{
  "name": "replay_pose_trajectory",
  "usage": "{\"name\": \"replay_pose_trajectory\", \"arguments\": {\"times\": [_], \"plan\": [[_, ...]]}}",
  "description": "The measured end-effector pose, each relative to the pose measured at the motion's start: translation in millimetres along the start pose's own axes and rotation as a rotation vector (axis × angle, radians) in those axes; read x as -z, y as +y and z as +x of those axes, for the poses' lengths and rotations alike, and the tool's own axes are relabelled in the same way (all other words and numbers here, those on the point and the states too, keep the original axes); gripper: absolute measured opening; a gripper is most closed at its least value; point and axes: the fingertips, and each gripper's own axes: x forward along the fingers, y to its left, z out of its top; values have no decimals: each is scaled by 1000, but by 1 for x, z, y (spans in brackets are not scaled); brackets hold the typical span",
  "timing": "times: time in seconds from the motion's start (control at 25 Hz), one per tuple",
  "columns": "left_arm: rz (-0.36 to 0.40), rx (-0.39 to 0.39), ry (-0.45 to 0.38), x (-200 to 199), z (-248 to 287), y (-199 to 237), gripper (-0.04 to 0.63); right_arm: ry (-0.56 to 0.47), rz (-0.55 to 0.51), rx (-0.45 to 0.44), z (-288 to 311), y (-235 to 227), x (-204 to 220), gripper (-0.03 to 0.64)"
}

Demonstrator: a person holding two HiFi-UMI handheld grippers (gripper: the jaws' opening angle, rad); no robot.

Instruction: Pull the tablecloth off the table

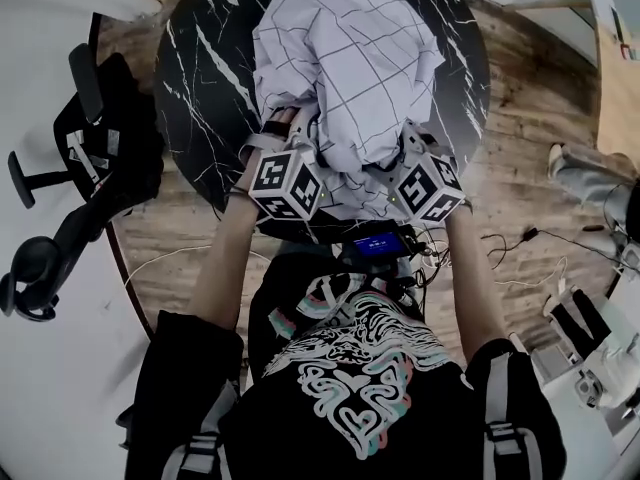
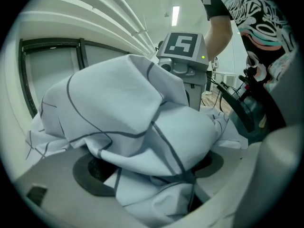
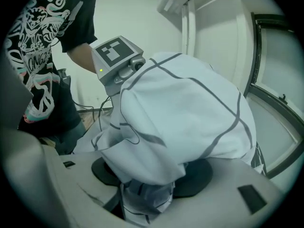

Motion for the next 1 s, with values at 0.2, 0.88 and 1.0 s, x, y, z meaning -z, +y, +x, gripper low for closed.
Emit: {"name": "replay_pose_trajectory", "arguments": {"times": [0.2, 0.88, 1.0], "plan": [[-10, -37, -9, -16, 0, 2, 480, 4, -33, -2, -16, -4, -1, 279], [11, -84, -57, -46, -27, 20, 476, -84, -45, 24, -44, -14, -34, 268], [4, -99, -69, -55, -32, 25, 476, -90, -58, 29, -53, -18, -42, 268]]}}
